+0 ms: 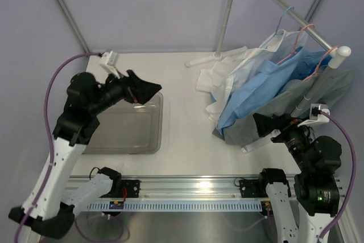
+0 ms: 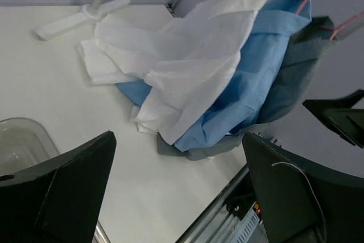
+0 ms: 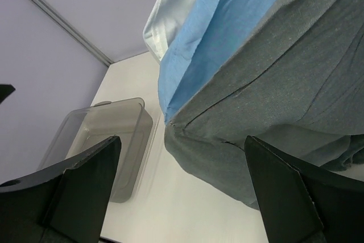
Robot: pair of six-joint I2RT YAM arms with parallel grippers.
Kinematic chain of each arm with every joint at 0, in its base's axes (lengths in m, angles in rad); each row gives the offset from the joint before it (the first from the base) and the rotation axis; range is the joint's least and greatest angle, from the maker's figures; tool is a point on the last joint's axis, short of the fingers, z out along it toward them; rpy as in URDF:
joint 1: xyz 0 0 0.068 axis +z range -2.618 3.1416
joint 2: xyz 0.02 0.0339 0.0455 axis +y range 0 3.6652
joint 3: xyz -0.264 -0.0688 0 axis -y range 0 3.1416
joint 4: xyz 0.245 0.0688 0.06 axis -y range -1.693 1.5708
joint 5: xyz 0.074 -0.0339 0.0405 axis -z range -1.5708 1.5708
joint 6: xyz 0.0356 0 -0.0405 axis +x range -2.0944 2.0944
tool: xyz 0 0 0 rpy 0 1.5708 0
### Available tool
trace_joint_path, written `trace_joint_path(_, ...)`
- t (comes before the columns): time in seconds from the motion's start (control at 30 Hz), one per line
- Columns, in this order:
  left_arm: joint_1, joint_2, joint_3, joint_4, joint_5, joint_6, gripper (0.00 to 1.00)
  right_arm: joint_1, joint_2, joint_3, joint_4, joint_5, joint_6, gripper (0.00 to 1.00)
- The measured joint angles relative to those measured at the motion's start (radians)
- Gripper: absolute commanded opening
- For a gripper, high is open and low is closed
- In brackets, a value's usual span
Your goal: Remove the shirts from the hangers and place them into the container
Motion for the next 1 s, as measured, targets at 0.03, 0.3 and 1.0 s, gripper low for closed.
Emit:
trace_joint_path(0.03,-0.08,0.064,0.069,-0.008,-0.042,0.022,0.98,0.0,0.016,-0.002,-0.006,-0.002,0.006,0.99)
trace_joint_path(0.3,-0.356,0.522,0.432,0.129,-0.167,0.158,0.93,0.0,0.034,-0.05,-0.029,-0.03,0.014,1.0)
trace_joint_path(1.0,-0.524,1.104,0.792,0.486,-0.196,0.349,0.88,0.0,-0.056,-0.03,-0.112,-0.082,-0.009,0.99)
